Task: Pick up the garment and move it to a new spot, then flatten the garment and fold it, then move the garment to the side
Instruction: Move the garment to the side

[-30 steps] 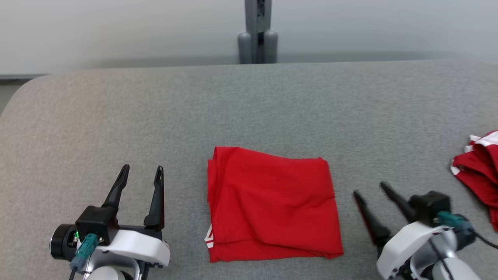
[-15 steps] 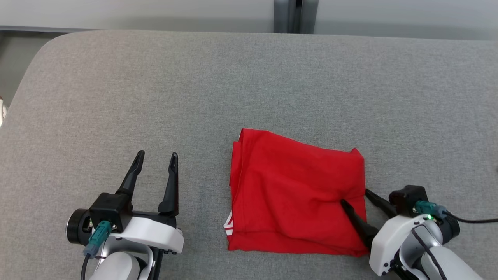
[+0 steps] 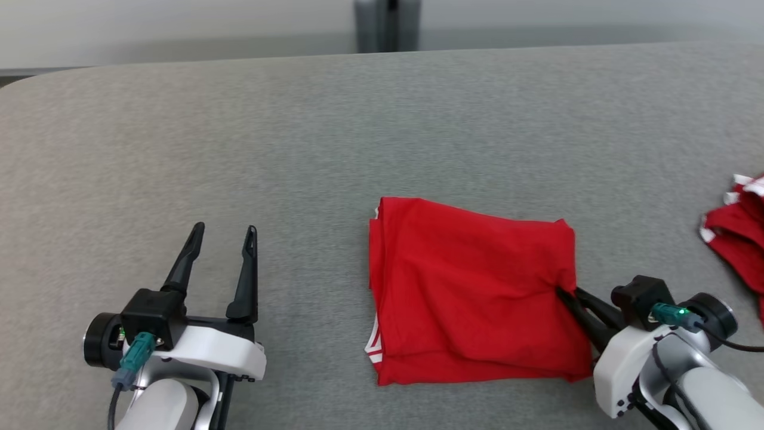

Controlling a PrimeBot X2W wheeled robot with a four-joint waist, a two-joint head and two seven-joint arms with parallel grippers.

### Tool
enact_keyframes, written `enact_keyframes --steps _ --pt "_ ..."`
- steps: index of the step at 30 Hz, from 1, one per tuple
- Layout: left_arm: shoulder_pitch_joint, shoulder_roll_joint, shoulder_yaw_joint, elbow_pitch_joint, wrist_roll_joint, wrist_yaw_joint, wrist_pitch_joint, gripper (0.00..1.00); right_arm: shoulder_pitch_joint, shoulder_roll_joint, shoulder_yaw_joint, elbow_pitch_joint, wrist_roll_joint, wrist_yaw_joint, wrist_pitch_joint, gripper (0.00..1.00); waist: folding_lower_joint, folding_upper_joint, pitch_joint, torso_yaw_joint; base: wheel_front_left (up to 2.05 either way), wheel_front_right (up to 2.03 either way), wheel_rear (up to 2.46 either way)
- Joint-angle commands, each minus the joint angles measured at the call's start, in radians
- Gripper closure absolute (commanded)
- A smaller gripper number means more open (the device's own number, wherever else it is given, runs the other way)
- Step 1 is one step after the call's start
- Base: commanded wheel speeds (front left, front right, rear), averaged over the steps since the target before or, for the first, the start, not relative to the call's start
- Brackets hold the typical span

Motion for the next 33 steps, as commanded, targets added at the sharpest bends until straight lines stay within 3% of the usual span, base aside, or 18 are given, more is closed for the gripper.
enact_keyframes --steps 1,10,17,25,33 --pt "-0.009 0.009 0.007 -0.005 0.003 0.002 0.003 0.0 0.017 -0.022 -0.014 -0.021 -0.012 -0.002 0.007 1.0 -0.0001 0.0 0.007 -0.07 0.0 0.0 0.0" --pt "-0.041 0.056 0.01 -0.034 0.022 0.01 0.04 0.0 0.039 -0.087 -0.07 -0.095 -0.041 -0.002 0.013 1.0 -0.0001 0.0 0.045 -0.255 0.0 0.0 0.0" --pt "-0.066 0.08 -0.003 -0.055 0.039 0.009 0.075 0.0 -0.013 -0.118 -0.079 -0.095 -0.044 -0.002 -0.006 1.0 -0.0001 0.0 0.071 -0.328 0.0 0.0 0.0" --pt "-0.091 0.09 -0.025 -0.066 0.049 -0.003 0.102 0.0 -0.173 -0.185 -0.082 -0.026 -0.044 -0.002 -0.07 1.0 -0.0001 0.0 0.088 -0.347 0.0 0.0 0.0" --pt "-0.107 0.081 -0.054 -0.064 0.056 -0.017 0.103 0.0 -0.308 -0.315 -0.097 0.082 -0.008 -0.002 -0.101 1.0 -0.0001 0.0 0.108 -0.326 0.0 0.0 0.0"
